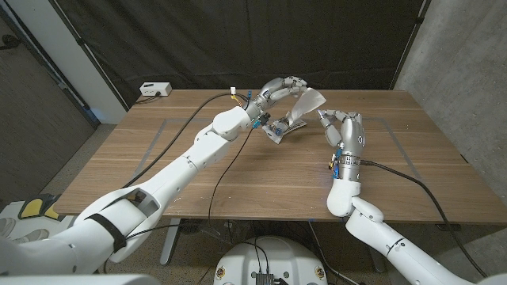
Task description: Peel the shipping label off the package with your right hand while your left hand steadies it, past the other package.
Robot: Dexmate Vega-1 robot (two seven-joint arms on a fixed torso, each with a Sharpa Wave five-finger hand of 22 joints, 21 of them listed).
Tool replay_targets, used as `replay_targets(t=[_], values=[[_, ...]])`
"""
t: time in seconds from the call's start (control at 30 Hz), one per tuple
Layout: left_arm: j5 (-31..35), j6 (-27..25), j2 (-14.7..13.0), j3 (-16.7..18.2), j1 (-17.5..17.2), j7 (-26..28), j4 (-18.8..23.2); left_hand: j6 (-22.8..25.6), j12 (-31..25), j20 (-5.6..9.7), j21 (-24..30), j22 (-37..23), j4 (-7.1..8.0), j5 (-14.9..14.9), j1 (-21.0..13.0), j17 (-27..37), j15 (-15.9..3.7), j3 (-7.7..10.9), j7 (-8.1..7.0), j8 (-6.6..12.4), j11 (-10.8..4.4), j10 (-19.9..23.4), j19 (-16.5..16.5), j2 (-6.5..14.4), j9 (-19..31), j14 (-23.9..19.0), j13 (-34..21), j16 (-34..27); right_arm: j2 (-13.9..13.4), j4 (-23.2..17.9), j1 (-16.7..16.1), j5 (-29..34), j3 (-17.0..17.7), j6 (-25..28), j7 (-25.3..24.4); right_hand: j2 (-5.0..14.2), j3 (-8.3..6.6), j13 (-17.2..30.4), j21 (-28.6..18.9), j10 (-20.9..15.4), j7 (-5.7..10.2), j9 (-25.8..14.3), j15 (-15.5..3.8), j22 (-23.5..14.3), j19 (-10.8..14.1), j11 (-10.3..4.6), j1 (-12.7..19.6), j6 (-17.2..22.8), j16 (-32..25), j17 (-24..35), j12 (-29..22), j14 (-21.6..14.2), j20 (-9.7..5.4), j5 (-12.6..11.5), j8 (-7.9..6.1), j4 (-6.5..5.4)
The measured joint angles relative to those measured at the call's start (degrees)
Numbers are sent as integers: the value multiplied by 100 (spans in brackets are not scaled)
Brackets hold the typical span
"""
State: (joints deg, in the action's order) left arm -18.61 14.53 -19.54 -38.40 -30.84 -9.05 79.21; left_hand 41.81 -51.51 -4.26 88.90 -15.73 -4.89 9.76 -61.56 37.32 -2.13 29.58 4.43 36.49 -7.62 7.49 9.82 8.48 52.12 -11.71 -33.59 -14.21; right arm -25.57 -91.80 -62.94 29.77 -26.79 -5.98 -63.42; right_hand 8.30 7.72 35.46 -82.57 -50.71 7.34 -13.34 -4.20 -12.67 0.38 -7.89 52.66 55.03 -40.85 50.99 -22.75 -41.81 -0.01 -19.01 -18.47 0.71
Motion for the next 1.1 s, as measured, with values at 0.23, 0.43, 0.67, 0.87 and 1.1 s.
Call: replay_targets(t=[0.23, 0.43, 0.67, 0.87, 1.1], values=[[606, 305, -18, -61, -37, 484, 20, 5, -22, 63, 0, 28, 13, 22, 0, 0, 9, 16, -5, 0, -11, -11, -56, 0, 39, -9, -28, 0, 189, -472, -245, -797, 218, -362, 313, -111, 34, 106, -59, 18, -103, 84, 13, 0, -188, 104, -196, 46, -219, 237, -120, 55, 187, 221, 89, -33], [1085, 561, 4, -146, -21, 790, -51, 5, -42, 75, -40, 31, -1, 43, 1, 27, -22, 31, -5, 0, -10, -11, -44, 1, 39, -40, -55, -22, 207, -863, -432, -1345, 361, -478, 730, -146, 34, 164, -101, 22, -178, 134, 23, -26, -269, 144, -293, 71, -305, 347, -183, 126, 268, 292, 153, -33], [1550, 830, 51, -247, 55, 1044, -195, 5, -63, 107, -40, 64, 6, 43, 16, 26, -22, 68, -5, 0, -10, -10, -75, 16, 40, -40, -81, -22, 159, -1327, -630, -2008, 524, -479, 1343, -111, 18, 235, -194, 43, -246, 163, 23, -106, -453, 284, -403, 65, -349, 355, -226, 250, 349, 386, 239, -49], [1979, 1151, 111, -332, 144, 1237, -373, 5, -63, 128, -40, 84, 6, 43, 23, 26, -22, 72, -5, 0, -10, -10, -97, 23, 40, -39, -65, -22, 79, -1688, -747, -2469, 645, -283, 1814, -111, 18, 266, -246, 24, -271, 163, 46, -169, -617, 312, -403, 90, -393, 381, -248, 316, 428, 444, 262, -49], [2278, 1469, 179, -426, 268, 1323, -628, 5, -63, 194, -40, 111, 6, 42, 23, 26, 8, 72, -4, 0, -10, -10, -109, 23, 41, -70, -38, -22, -22, -2086, -846, -2842, 758, 47, 2198, -111, -56, 291, -327, 20, -329, 190, 54, -250, -787, 369, -403, 129, -477, 435, -301, 424, 530, 517, 323, 25]])
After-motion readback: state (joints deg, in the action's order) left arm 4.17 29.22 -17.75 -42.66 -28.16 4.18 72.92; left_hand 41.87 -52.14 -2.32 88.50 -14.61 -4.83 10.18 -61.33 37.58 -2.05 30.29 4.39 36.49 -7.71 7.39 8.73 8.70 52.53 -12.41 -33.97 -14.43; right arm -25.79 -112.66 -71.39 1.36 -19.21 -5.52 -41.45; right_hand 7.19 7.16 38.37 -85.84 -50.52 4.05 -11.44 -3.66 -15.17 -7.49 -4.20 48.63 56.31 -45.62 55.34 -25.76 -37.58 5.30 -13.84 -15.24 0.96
